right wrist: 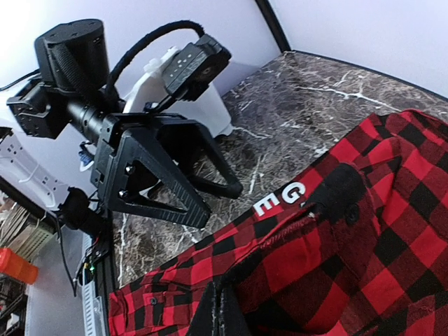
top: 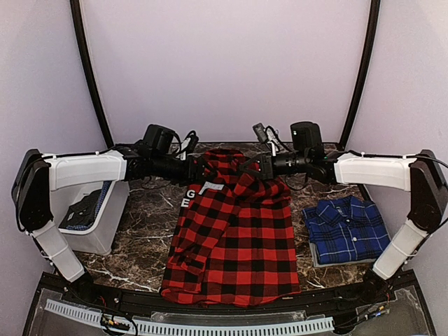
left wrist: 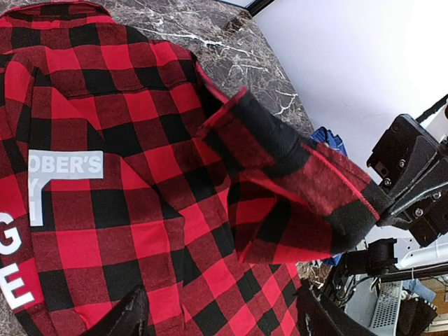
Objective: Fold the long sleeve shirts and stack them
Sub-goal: Fold the 1/3-folded shirt at the center of the board.
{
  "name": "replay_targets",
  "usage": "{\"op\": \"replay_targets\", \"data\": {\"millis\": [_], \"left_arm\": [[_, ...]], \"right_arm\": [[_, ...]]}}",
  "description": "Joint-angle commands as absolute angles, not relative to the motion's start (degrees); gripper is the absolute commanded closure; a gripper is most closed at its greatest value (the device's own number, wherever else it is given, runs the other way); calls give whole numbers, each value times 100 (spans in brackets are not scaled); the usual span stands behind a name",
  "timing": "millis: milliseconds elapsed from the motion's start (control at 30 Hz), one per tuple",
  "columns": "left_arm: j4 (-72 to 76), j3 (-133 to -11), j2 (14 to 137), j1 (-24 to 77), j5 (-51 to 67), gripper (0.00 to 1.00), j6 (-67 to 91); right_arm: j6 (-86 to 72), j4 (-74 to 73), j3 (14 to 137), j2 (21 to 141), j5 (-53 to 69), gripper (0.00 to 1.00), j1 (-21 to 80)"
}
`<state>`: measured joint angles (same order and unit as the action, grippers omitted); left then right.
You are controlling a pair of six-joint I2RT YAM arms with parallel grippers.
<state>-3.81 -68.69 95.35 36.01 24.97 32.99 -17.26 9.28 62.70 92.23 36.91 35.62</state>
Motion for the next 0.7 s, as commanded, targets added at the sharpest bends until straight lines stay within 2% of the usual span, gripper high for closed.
{"op": "replay_targets", "data": {"millis": [0,267,500,667], "left_arm": [[440,-6532,9119,3595,3187,27,2953],[1020,-6304,8999,3595,3618,21,2495],[1317,-6286,8881,3595,3576,18,1774],[2248,-6071,8845,3597,3644,17,1355]], "right_arm": [[-1740,1432,6258,9097,4649,100,3571],[-1573,1165,6328,8977,5610,100,3577],[-1299,771,6436,8745,5878,100,3571],[-904,213,6658,8735,6085,100,3570]]}}
